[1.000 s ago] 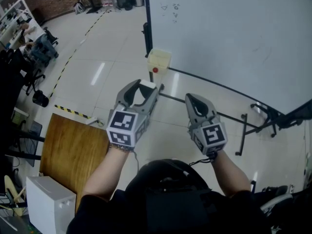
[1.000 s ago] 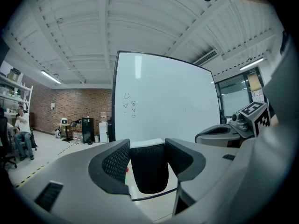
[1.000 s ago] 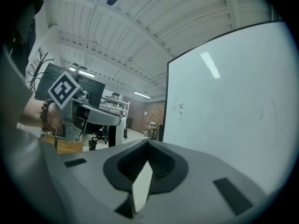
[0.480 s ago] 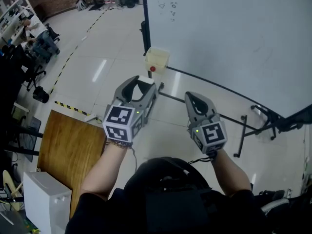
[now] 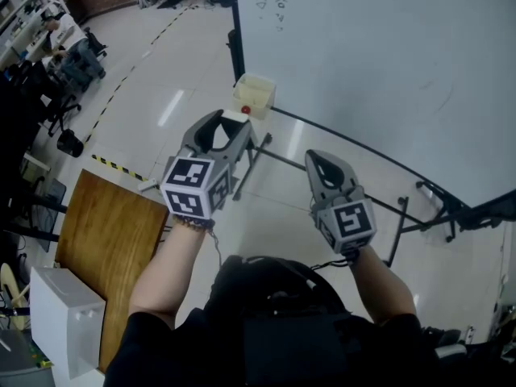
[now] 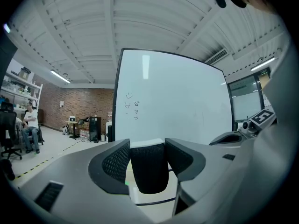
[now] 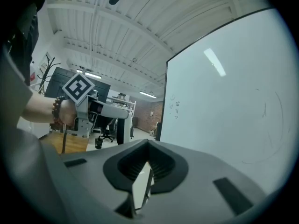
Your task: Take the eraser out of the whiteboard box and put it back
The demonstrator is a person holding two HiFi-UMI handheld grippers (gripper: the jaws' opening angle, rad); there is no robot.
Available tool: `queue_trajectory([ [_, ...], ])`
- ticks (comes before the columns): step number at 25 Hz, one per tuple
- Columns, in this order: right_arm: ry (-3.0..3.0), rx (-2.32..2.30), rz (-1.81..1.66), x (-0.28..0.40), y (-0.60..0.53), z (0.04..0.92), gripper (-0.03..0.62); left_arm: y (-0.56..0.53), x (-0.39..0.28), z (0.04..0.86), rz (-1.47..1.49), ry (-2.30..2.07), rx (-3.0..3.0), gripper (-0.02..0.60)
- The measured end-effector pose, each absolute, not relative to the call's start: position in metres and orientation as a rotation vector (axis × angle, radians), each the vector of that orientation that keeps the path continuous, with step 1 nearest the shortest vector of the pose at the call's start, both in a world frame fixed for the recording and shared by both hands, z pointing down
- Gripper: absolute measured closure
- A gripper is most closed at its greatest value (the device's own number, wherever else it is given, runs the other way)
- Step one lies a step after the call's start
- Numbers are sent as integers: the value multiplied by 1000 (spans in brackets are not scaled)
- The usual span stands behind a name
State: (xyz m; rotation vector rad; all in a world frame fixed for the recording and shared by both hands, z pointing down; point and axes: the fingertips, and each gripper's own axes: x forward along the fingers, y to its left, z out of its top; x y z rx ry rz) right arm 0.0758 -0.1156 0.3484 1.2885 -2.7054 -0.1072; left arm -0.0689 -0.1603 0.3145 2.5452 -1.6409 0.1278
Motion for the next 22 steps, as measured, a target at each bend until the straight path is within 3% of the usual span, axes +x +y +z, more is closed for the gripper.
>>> queue_trajectory([
  [22, -2644, 1372, -41, 78, -228, 372, 568, -321, -84, 353, 180, -1682, 2481, 351],
])
